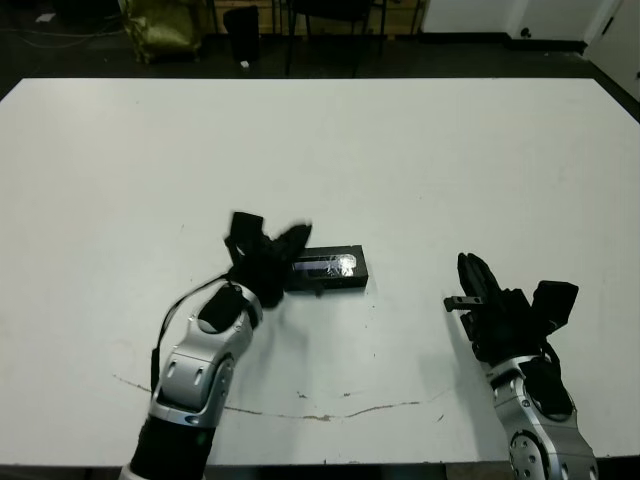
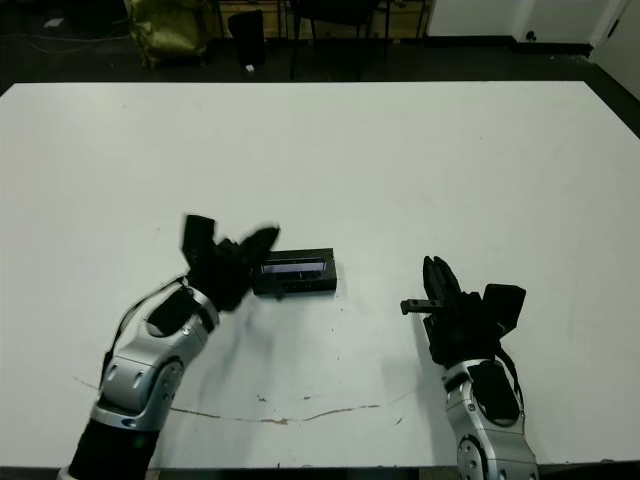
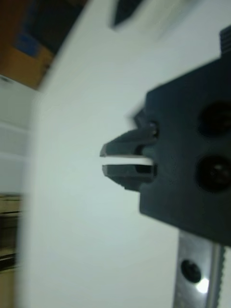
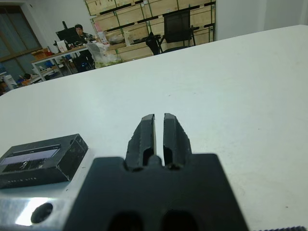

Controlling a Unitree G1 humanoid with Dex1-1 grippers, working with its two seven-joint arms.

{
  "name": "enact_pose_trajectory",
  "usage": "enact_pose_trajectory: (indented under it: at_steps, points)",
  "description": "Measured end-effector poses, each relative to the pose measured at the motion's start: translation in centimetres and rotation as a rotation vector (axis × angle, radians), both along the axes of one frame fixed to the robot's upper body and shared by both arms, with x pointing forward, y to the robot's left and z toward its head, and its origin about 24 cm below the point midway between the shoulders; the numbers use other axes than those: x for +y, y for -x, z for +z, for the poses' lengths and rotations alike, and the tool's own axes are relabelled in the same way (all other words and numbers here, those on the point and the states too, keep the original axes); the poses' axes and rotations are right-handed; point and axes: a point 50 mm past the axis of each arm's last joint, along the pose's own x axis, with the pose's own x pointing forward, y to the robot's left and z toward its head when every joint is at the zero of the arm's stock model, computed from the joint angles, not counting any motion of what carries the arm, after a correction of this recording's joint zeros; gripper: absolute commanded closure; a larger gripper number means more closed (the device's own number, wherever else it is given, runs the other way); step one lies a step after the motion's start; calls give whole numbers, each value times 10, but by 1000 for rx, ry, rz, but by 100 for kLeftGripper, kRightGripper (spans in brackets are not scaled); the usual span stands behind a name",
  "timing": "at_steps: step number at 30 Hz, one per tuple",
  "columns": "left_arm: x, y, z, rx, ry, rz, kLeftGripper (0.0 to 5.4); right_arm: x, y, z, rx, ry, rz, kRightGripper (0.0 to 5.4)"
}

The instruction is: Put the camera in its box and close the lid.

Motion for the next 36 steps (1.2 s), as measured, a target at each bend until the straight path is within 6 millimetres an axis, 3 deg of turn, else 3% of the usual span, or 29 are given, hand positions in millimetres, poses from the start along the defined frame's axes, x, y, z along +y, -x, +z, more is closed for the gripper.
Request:
enact_pose_trajectory:
  at_steps: [7,14,19,25,36]
  points:
    - [48,15,22,-99,103,72,537,2,-4,5,-26,5,2,540]
    - [110,34,18,-90,153,290,537,-5,-6,16,-69,6,-18,540]
    - [137,46,6,-124,74,457,537,-9,-9,28,-117,53,-50,540]
    - [143,49,-15,-137,37,569,537,-5,-13,38,-179,140,-82,540]
    - [126,48,-33,-25,108,552,537,-2,-14,28,-145,158,-84,540]
